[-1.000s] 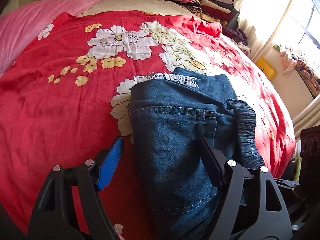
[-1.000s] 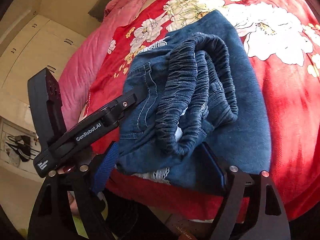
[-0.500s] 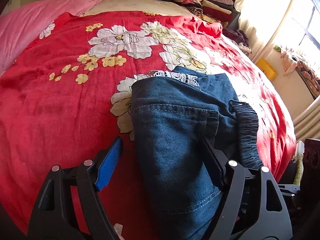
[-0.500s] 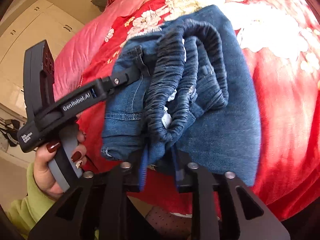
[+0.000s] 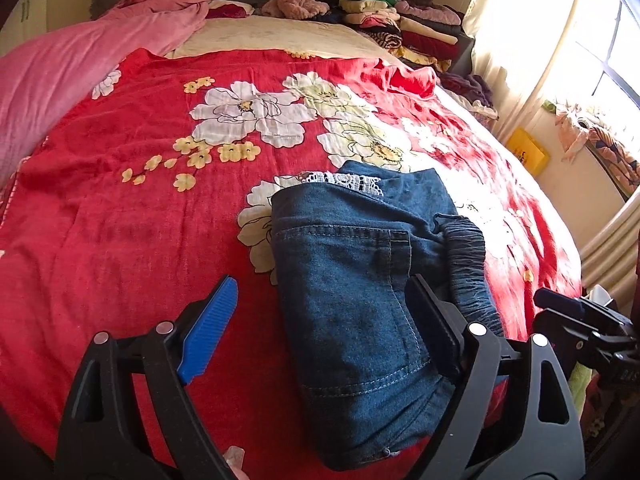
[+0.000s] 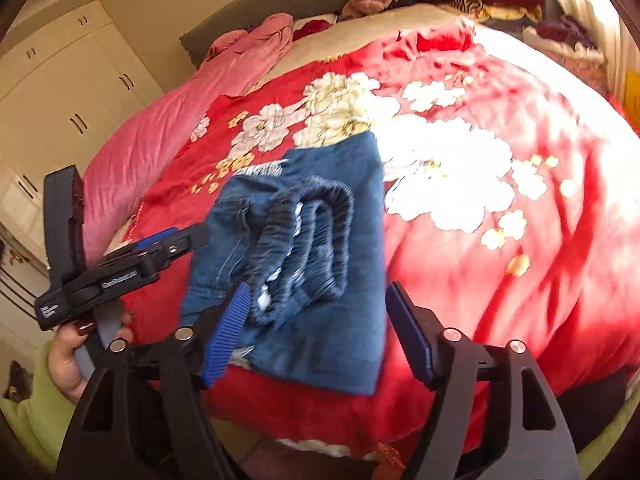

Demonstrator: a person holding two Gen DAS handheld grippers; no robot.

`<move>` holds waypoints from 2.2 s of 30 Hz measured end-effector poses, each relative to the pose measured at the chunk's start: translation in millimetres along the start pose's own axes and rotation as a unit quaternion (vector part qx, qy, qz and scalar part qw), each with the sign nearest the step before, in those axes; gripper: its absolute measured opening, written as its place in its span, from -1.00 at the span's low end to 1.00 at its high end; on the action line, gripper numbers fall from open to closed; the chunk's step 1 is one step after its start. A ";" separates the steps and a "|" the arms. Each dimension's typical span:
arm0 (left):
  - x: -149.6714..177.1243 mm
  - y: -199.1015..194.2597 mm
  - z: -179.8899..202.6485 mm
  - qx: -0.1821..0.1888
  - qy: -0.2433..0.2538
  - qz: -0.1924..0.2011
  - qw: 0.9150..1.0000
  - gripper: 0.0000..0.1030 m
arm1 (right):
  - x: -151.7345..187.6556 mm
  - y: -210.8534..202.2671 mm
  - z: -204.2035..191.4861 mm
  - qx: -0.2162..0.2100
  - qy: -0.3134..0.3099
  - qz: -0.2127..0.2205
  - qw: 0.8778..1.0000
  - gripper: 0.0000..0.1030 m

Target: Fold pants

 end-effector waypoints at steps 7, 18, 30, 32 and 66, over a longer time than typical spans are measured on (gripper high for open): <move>3.2 5.4 -4.6 -0.003 -0.003 -0.008 1.000 0.59 | -14.2 22.8 11.5 0.026 -0.028 -0.014 0.999 0.42; 15.3 34.8 -9.4 -0.004 -0.009 -0.035 0.999 0.59 | -12.1 70.3 20.5 0.011 -0.035 -0.062 0.997 0.40; 15.1 49.0 4.2 0.024 -0.005 -0.038 0.999 0.07 | -13.1 89.7 19.2 -0.035 -0.039 -0.067 0.996 0.13; 14.7 48.6 6.2 0.031 -0.009 -0.038 0.999 -0.08 | -13.7 91.7 16.2 -0.050 -0.042 -0.068 0.996 -0.09; -16.8 52.3 -21.0 -0.037 -0.005 -0.001 0.999 -0.02 | -48.3 111.7 1.5 0.055 -0.105 -0.042 0.992 0.09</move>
Point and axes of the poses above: each gripper's, at about its wrist camera, not at the fingertips, and y roughly the way its jaws point, z to its right, x to its underside, the point moved 3 cm from there along y, roughly the way its jaws point, and after that the axes turned 5 degrees about z, right-handed, at the moved point
